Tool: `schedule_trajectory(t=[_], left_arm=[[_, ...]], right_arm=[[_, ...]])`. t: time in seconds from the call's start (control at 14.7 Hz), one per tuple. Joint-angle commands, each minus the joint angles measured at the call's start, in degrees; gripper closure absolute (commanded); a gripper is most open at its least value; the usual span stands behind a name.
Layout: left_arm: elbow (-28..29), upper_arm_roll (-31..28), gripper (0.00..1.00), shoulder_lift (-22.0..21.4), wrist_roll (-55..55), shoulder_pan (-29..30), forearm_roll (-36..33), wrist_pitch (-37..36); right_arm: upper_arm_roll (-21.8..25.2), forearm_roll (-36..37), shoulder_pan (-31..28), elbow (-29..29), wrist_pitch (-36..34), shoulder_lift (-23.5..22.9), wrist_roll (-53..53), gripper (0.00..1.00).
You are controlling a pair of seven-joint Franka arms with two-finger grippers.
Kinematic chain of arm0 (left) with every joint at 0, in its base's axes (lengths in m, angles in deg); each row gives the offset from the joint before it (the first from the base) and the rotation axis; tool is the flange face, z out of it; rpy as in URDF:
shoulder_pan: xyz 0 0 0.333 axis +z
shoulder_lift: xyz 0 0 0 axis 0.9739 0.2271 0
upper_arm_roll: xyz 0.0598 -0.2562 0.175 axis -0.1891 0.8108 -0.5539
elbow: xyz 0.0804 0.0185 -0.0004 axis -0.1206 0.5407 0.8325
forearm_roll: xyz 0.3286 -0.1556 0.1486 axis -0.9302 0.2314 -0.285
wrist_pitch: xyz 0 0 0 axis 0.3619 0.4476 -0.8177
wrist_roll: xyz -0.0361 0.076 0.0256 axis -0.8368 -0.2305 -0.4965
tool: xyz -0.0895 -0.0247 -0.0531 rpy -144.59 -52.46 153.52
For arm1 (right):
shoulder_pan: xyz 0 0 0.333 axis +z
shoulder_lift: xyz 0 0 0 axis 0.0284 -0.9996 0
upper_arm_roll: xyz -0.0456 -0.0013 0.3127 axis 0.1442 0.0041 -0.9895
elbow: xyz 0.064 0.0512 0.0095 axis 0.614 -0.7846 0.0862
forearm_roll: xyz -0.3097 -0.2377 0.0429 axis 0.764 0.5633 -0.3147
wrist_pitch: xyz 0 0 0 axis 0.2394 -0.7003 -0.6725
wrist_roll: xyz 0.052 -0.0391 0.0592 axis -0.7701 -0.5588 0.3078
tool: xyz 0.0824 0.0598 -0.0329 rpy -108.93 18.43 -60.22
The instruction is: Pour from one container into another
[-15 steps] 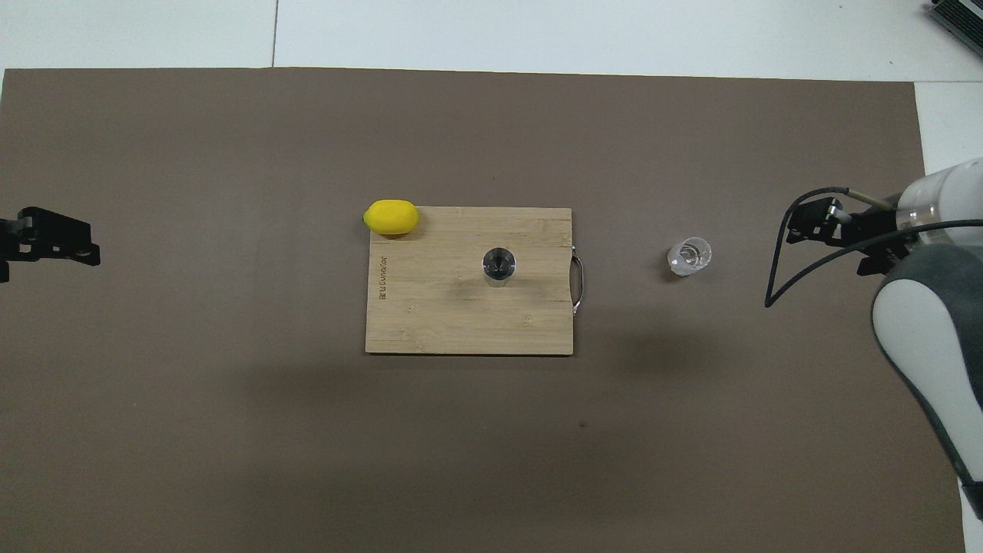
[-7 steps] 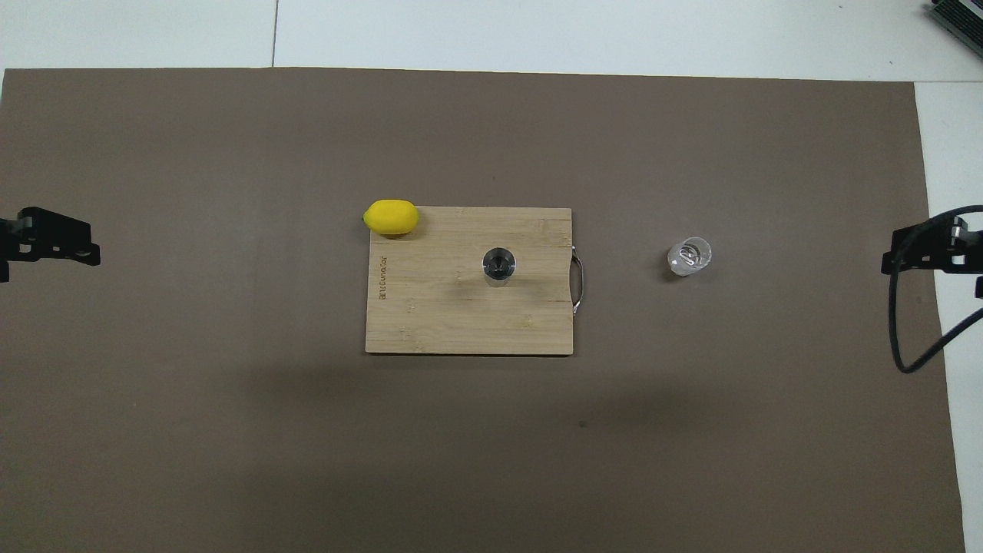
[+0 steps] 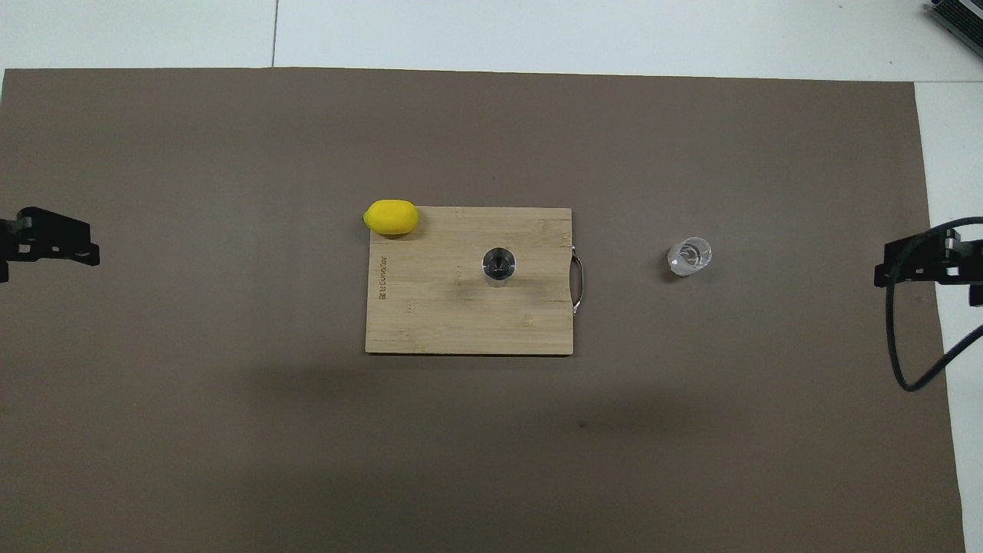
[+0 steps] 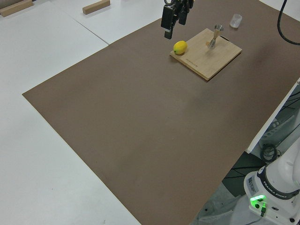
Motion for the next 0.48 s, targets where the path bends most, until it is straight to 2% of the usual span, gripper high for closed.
schedule_trajectory(t=[0.0,0.2,0.41], left_arm=[[-0.1,0.43,0.0,-0.5,-0.22,0.37,-1.15,0.01],[-0.01,0.51,0.0,-0.5,-0.22,0.37,-1.15,0.01],[-0.1,0.51,0.0,-0.59,-0.22,0.37,-1.15,0.01]], right_arm=[[0.0,-0.38,-0.03,0.4,-0.66,-0.53,2.12,0.0],[-0.08,-0.11,0.06,-0.57,2.05,-0.18,0.89,0.0],[-0.17,-0.02,-0.12,-0.57,1.8,-0.27,-0.08,0.0]])
